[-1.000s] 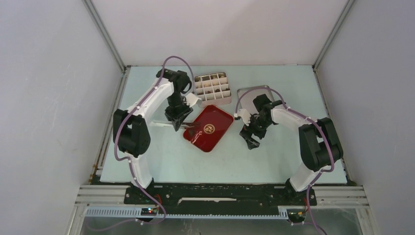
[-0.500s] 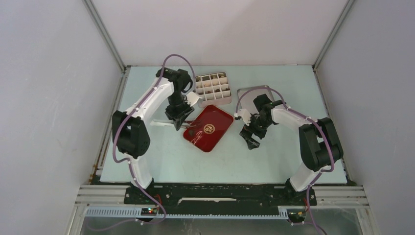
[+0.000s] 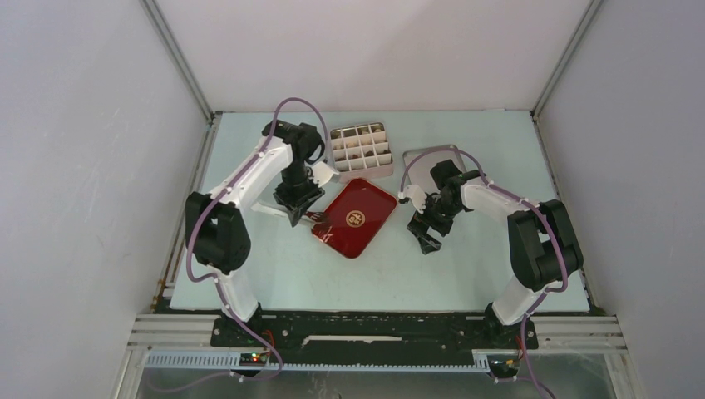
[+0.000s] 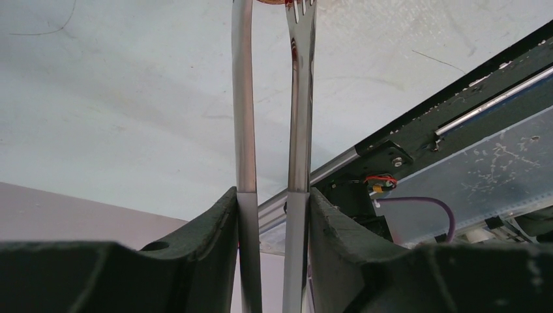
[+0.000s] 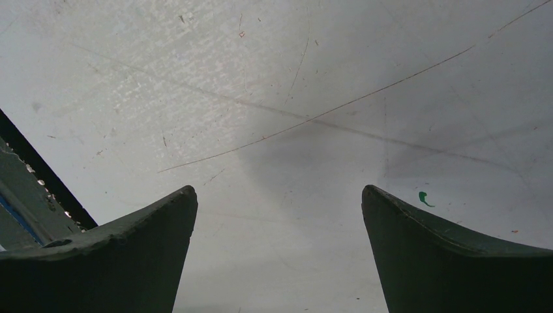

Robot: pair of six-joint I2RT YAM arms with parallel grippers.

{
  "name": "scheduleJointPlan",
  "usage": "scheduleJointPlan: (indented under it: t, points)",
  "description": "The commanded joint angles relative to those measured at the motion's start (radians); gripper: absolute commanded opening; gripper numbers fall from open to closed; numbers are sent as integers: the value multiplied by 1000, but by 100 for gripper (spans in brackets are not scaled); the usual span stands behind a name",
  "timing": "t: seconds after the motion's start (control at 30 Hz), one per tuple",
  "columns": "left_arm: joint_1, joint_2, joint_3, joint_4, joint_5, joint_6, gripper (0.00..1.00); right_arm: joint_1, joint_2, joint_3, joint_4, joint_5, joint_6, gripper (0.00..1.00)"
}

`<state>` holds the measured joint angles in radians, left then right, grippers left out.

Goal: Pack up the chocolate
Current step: Pick up the fake chocolate from the plate.

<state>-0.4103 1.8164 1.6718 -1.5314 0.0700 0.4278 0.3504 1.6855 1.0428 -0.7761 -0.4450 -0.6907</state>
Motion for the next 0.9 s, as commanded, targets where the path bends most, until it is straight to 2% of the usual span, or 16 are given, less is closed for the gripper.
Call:
scheduleJointPlan:
  t: [0.0,0.3,0.67,0.87]
  points:
    - [-6,5,14,-3,-15,16,43,0,-22,36,-4,-12,-13,100]
    - [-18,54,56,-12,2,12,41,1,-21,36,-5,-12,-18,100]
    - [-25,49,85,-32,44,31,17,-3,-22,36,-7,-12,-18,99]
    - [-25,68,143,-30,144,18,10,-1,-20,36,-6,-13,-17,99]
